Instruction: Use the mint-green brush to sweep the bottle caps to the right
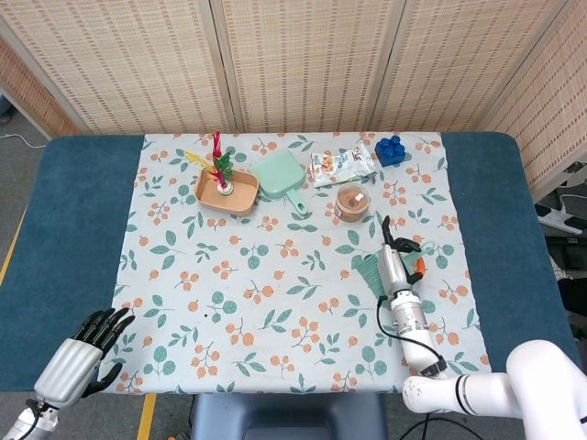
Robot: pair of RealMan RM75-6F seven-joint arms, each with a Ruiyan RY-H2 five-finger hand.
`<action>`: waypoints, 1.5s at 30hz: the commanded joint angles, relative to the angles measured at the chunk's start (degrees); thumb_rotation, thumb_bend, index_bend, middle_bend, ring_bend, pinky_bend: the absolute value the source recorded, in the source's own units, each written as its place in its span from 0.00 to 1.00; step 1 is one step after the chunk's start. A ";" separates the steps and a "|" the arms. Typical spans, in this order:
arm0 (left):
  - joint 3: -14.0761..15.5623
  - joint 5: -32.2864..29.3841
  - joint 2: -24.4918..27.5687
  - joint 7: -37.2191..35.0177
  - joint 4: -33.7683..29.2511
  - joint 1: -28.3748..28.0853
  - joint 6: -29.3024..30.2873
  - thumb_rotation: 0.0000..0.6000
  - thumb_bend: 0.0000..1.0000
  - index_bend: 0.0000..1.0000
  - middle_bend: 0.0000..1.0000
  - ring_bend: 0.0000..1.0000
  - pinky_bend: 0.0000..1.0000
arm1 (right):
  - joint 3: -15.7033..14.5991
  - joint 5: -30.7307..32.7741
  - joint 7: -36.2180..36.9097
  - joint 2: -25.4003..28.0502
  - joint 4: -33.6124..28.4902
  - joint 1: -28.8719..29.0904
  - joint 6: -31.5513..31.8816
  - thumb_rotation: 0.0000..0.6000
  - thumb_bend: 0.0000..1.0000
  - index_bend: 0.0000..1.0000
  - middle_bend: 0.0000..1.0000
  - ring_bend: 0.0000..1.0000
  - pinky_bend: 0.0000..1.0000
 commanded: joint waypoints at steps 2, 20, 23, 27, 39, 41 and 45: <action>-0.69 -1.63 -0.78 0.92 0.30 -0.49 -1.68 1.00 0.39 0.00 0.00 0.00 0.10 | 0.70 2.45 1.56 -0.94 8.23 0.50 -2.89 1.00 0.45 1.00 0.82 0.59 0.00; -1.49 -4.57 -2.50 3.84 0.65 -1.28 -4.63 1.00 0.39 0.00 0.00 0.00 0.10 | -0.95 2.56 3.02 0.30 20.21 -0.41 -6.45 1.00 0.45 1.00 0.82 0.59 0.00; -1.42 -4.51 -2.49 3.83 0.66 -1.26 -4.50 1.00 0.39 0.00 0.00 0.00 0.10 | -0.48 1.66 5.73 2.03 18.80 -0.81 -6.86 1.00 0.45 1.00 0.82 0.59 0.00; -1.18 -3.89 -2.37 3.79 0.44 -1.24 -4.04 1.00 0.39 0.00 0.00 0.00 0.10 | 1.30 -2.20 15.29 7.24 12.41 -1.34 -7.37 1.00 0.45 1.00 0.82 0.59 0.00; -0.25 -2.24 -1.82 2.53 -0.06 -1.24 -3.20 1.00 0.39 0.00 0.00 0.00 0.11 | 8.84 -2.05 46.41 24.75 -24.00 -7.95 -5.68 1.00 0.45 1.00 0.82 0.59 0.00; 0.00 -1.81 -1.58 2.11 -0.15 -1.23 -2.98 1.00 0.39 0.00 0.00 0.00 0.10 | 7.08 -4.12 49.03 24.28 -26.87 -9.31 -5.51 1.00 0.45 1.00 0.82 0.59 0.00; 0.62 -0.28 -1.22 1.46 -0.40 -1.14 -2.04 1.00 0.39 0.00 0.00 0.00 0.11 | 2.91 -9.59 51.18 18.60 -25.24 -12.53 -1.53 1.00 0.45 1.00 0.82 0.59 0.00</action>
